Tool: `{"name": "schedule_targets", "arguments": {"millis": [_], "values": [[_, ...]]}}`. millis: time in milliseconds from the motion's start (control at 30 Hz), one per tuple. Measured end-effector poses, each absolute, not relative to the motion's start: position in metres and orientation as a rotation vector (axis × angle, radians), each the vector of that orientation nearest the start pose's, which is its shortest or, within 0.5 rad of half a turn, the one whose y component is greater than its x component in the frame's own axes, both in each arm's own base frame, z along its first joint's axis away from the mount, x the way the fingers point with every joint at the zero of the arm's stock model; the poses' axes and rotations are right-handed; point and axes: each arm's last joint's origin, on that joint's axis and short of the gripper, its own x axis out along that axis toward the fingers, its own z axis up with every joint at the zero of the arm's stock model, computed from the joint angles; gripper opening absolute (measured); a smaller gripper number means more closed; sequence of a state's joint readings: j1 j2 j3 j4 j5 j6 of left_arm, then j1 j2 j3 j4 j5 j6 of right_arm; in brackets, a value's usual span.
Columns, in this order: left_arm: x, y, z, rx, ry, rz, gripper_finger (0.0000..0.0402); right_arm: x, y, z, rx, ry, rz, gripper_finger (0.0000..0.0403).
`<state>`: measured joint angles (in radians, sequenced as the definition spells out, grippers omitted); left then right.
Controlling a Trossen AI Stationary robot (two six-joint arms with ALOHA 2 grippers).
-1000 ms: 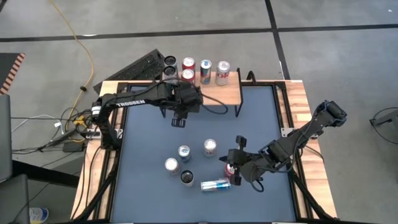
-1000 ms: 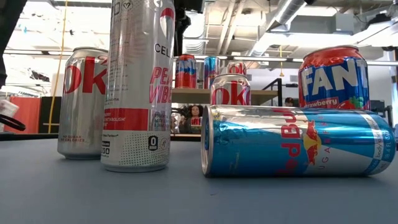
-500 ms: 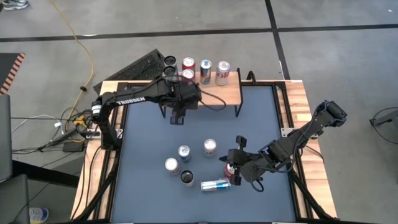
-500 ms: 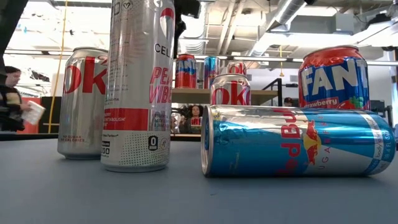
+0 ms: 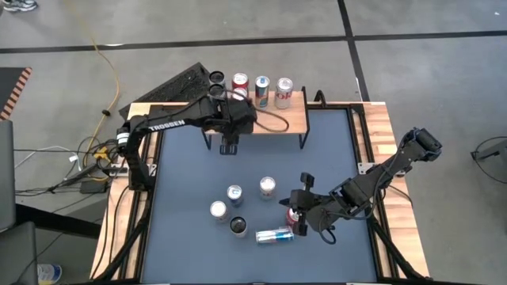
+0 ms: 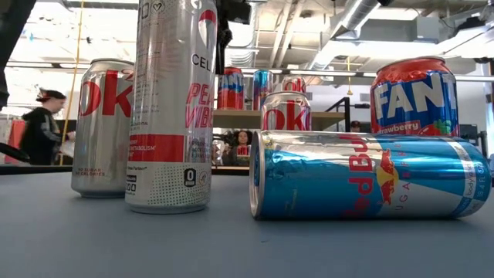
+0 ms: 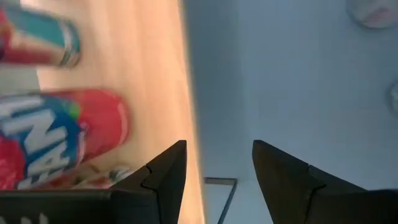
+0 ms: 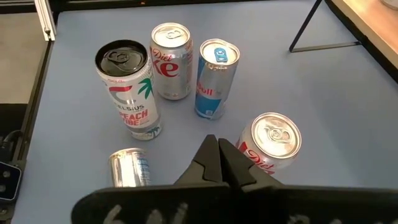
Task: Place canned beverage on shelf
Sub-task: Put the top blue soda can on the shelf
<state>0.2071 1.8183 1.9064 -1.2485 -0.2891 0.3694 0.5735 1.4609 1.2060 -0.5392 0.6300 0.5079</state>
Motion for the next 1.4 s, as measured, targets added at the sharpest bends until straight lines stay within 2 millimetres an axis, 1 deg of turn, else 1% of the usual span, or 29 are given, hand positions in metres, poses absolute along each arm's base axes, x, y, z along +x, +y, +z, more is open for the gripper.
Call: {"name": "schedule_targets", "arguments": {"millis": [67,167,233,300,367,433,467,533,567,667,800,867,933,1000,1100,1200,1267,1400], "values": [[0.354,0.076,0.354,0.417,1.235,0.202,0.0174,0.267,0.152,0.297,0.04,0.615,-0.214,0.0],[0.36,0.075,0.357,0.504,1.193,0.262,0.0174,0.268,0.151,0.297,0.042,0.614,-0.221,0.0],[0.362,0.077,0.359,0.525,1.173,0.308,0.0174,0.268,0.151,0.297,0.043,0.614,-0.221,0.0],[0.361,0.077,0.359,0.505,1.177,0.311,0.0174,0.268,0.151,0.297,0.047,0.614,-0.222,0.0],[0.358,0.067,0.356,0.432,1.197,0.229,0.0174,0.268,0.15,0.297,0.049,0.614,-0.223,0.0],[0.355,0.048,0.359,0.331,1.197,0.089,0.0174,0.268,0.151,0.297,0.049,0.613,-0.224,0.0],[0.355,0.037,0.363,0.279,1.168,0.028,0.0174,0.268,0.15,0.297,0.047,0.61,-0.23,0.0],[0.348,0.017,0.381,0.223,1.073,-0.046,0.0174,0.269,0.148,0.298,0.035,0.587,-0.274,0.0],[0.342,0.008,0.391,0.229,1.024,-0.066,0.0174,0.27,0.147,0.299,0.029,0.572,-0.298,0.0],[0.311,-0.012,0.433,0.265,0.809,-0.039,0.0174,0.272,0.142,0.3,-0.023,0.544,-0.341,0.0],[0.255,-0.027,0.478,0.261,0.587,0.03,0.0174,0.275,0.141,0.304,-0.102,0.528,-0.312,0.0],[0.229,-0.031,0.492,0.241,0.499,0.055,0.0174,0.277,0.141,0.306,-0.128,0.519,-0.299,0.0],[0.208,-0.035,0.498,0.227,0.426,0.064,0.0174,0.278,0.142,0.308,-0.154,0.513,-0.286,0.0],[0.194,-0.038,0.496,0.233,0.402,0.082,0.0174,0.278,0.141,0.311,-0.177,0.51,-0.277,0.0006],[0.178,-0.039,0.481,0.228,0.402,0.124,0.0174,0.279,0.14,0.316,-0.183,0.511,-0.278,0.0032],[0.167,-0.04,0.46,0.196,0.366,0.125,0.0174,0.276,0.141,0.318,-0.198,0.55,-0.255,0.0079],[0.163,-0.042,0.442,0.17,0.34,0.121,0.0174,0.275,0.142,0.32,-0.195,0.556,-0.243,0.0115],[0.162,-0.044,0.408,0.129,0.297,0.113,0.0174,0.272,0.142,0.316,-0.1,0.642,-0.152,0.019]]}}
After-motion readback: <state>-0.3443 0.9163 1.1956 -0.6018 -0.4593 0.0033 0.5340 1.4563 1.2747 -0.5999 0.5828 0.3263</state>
